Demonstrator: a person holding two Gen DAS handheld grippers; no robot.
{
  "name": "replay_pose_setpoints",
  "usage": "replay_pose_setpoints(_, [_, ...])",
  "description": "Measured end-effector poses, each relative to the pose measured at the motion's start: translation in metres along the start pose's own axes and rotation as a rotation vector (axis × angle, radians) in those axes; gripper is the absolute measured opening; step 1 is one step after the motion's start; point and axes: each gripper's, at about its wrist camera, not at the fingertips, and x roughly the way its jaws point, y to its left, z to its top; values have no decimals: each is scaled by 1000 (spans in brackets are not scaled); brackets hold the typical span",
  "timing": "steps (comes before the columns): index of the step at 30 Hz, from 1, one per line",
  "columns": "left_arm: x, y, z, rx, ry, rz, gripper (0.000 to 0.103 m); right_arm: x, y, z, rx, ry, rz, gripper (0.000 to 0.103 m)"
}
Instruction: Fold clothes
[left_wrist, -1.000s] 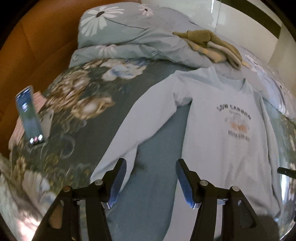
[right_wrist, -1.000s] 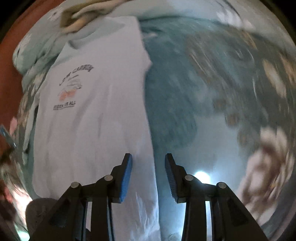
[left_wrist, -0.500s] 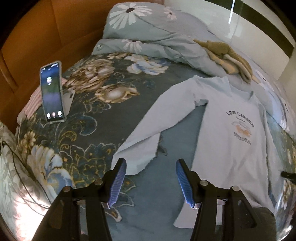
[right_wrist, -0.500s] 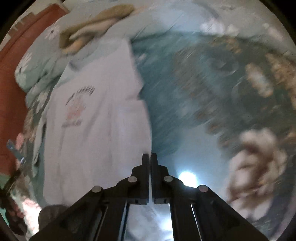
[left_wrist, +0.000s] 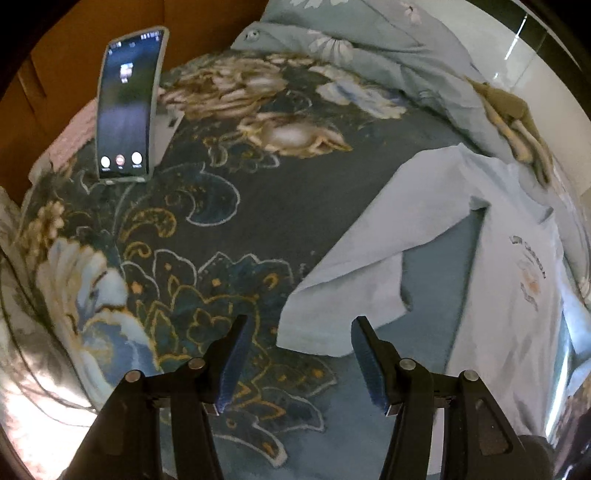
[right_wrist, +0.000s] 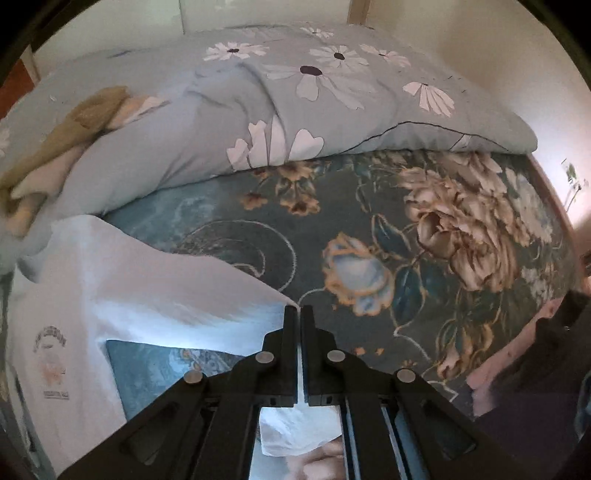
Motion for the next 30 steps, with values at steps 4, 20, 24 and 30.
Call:
replay_pose_setpoints(4, [14,1,3,42,24,-14,60,-6,19,-1,-43,-17,-61,13])
replay_pose_setpoints(20, [-11,-35,62,232,-197,118,6,-69,130,-47,-189,-99,158,36])
replay_pose_setpoints(24, [-64,-40,100,280,-448,237,6,-64,139,-52,-159,-80,196,36])
replay_pose_setpoints(30, [-35,-26,82,288,-384,266,6,-49,157,-68,-173,-21,237,36])
